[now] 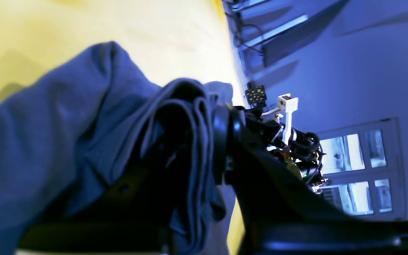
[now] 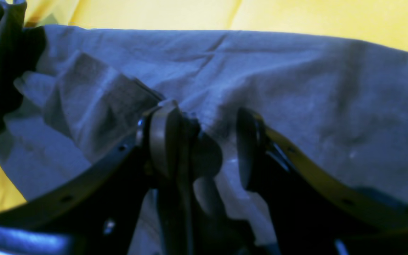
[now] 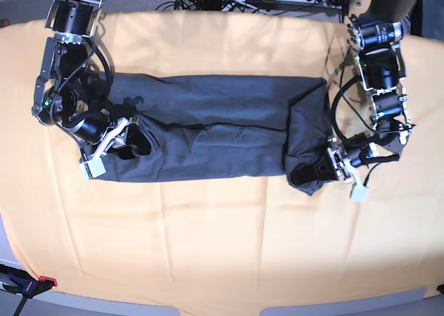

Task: Fold the T-shirt properly
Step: 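Fold the shirt end held by the left gripper toward the right gripper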

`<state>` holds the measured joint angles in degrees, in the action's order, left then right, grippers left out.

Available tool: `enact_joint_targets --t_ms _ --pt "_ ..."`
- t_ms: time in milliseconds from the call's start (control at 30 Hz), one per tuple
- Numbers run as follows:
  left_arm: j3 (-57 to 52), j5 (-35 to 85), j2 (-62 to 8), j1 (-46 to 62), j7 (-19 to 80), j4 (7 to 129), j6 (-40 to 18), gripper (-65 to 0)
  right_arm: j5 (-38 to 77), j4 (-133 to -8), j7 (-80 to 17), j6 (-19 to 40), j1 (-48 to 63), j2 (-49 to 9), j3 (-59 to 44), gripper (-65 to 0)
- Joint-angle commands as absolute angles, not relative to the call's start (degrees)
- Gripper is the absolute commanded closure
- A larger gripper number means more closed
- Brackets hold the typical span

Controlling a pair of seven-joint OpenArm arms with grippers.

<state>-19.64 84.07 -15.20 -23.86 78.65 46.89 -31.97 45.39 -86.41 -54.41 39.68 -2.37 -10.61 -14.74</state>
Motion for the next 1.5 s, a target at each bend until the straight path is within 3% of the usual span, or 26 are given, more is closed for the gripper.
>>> enact_joint_targets --t_ms 0,267,567,600,700,767,1100,1467 --pt "-19.51 85.0 -13.85 -24.91 80.0 47.31 -31.27 0.0 46.41 -87.18 -52.86 40.0 -3.51 -11.22 -14.98 -29.4" --pt "-19.0 85.0 -8.34 -24.45 80.0 47.31 -31.27 0.0 46.44 -87.18 -52.88 40.0 -3.49 -11.33 -14.98 -29.4" --pt "-9.89 85.0 -6.96 -24.32 80.0 47.29 -32.08 0.0 46.44 -87.15 -52.9 40.0 -3.49 -11.33 -14.98 -29.4" --pt "-9.1 85.0 -6.96 -24.34 80.0 47.31 -31.99 -4.7 46.44 -87.18 -52.9 40.0 -3.49 -11.33 -14.98 -29.4" --pt "-7.73 85.0 -6.96 -24.71 80.0 47.31 -31.66 -32.1 46.41 -87.18 -52.93 40.0 -3.49 -11.33 -14.98 -29.4" --pt "-7.73 85.0 -6.98 -25.36 80.0 47.31 -31.68 -41.8 46.41 -87.15 -52.99 40.0 -3.49 -11.33 -14.98 -29.4" --pt "-7.73 85.0 -6.98 -31.16 80.0 47.4 -31.7 -42.4 46.41 -87.15 -53.12 40.0 -3.49 -11.33 -14.98 -29.4" --pt "-7.7 85.0 -9.72 -31.77 80.0 50.17 -35.4 -42.4 46.39 -87.15 -53.12 40.0 -3.49 -11.33 -14.98 -29.4"
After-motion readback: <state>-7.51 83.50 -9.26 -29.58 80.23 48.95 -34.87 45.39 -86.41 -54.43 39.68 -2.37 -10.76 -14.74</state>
